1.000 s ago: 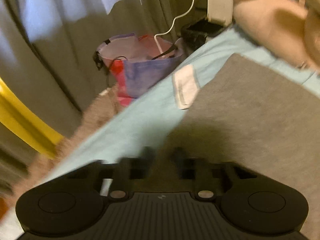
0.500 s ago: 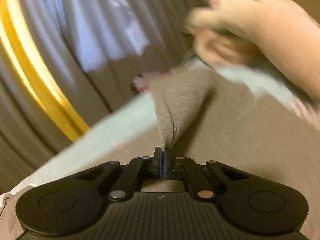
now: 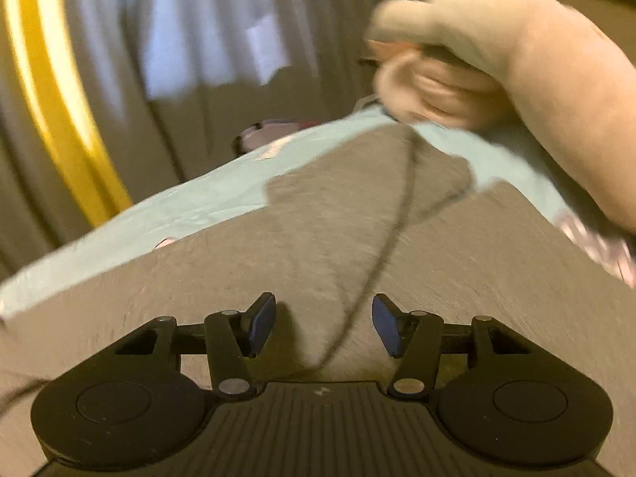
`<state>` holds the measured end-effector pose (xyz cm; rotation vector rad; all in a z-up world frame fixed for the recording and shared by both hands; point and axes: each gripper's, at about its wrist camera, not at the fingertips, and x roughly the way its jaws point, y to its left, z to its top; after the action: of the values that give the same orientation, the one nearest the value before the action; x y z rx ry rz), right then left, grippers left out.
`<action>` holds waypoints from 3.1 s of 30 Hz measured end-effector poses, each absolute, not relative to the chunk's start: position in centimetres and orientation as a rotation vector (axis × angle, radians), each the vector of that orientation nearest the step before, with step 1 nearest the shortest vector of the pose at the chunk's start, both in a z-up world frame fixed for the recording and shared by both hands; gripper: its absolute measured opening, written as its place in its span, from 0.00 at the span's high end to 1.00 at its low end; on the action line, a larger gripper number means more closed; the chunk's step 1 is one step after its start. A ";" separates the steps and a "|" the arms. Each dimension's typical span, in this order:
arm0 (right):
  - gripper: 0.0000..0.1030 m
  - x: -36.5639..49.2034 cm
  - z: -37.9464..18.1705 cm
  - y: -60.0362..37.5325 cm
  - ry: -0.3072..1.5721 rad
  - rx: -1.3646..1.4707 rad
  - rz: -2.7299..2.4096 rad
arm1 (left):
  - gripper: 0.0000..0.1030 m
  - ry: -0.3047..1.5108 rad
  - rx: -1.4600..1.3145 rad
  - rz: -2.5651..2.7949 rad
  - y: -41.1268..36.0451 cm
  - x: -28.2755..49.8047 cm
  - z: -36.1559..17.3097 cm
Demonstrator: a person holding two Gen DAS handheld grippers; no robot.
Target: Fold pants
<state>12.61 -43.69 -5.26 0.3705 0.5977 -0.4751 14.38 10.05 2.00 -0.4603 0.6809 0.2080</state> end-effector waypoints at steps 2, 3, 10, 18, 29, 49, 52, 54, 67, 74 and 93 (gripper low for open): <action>0.51 13.8 -6.1 -42.9 0.622 0.286 -0.481 | 0.00 0.693 -0.540 0.131 10.2 18.0 3.3; 0.56 14.1 -6.4 -42.8 0.629 0.256 -0.490 | 0.00 0.692 -0.567 0.104 10.2 19.6 3.7; 0.94 12.0 -6.6 -46.7 0.530 0.446 -0.537 | 0.40 0.797 -0.555 0.106 9.5 32.0 1.9; 0.89 12.7 -8.0 -47.3 0.471 0.496 -0.548 | 0.44 0.899 -0.704 0.181 10.6 37.9 -3.4; 0.95 9.9 -6.4 -51.7 0.316 0.837 -0.438 | 0.91 0.667 -0.719 0.082 12.0 29.4 4.0; 0.87 -3.8 -8.1 -54.4 0.515 1.082 -0.615 | 0.76 0.658 -0.841 0.164 17.1 3.5 -5.1; 0.81 -3.4 -8.8 -54.6 0.508 1.117 -0.593 | 0.46 0.617 -0.846 0.194 18.3 4.6 -4.8; 0.81 -3.1 -9.1 -54.7 0.515 1.127 -0.590 | 0.47 0.634 -0.861 0.246 19.2 6.0 -5.5; 0.95 -3.0 -4.4 -53.7 0.555 0.850 -0.612 | 0.89 0.570 -0.792 0.220 21.4 3.0 -2.6; 0.94 -2.8 -5.9 -54.7 0.682 0.847 -0.601 | 0.87 0.671 -0.595 0.314 19.4 3.6 -4.7; 0.94 -6.5 -7.0 -59.0 0.637 1.066 -0.624 | 0.22 0.649 -0.481 0.183 9.7 1.6 0.5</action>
<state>-6.47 -58.95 -6.98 1.0662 0.6375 -0.6243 1.60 9.67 0.49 -0.4807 0.6485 0.1826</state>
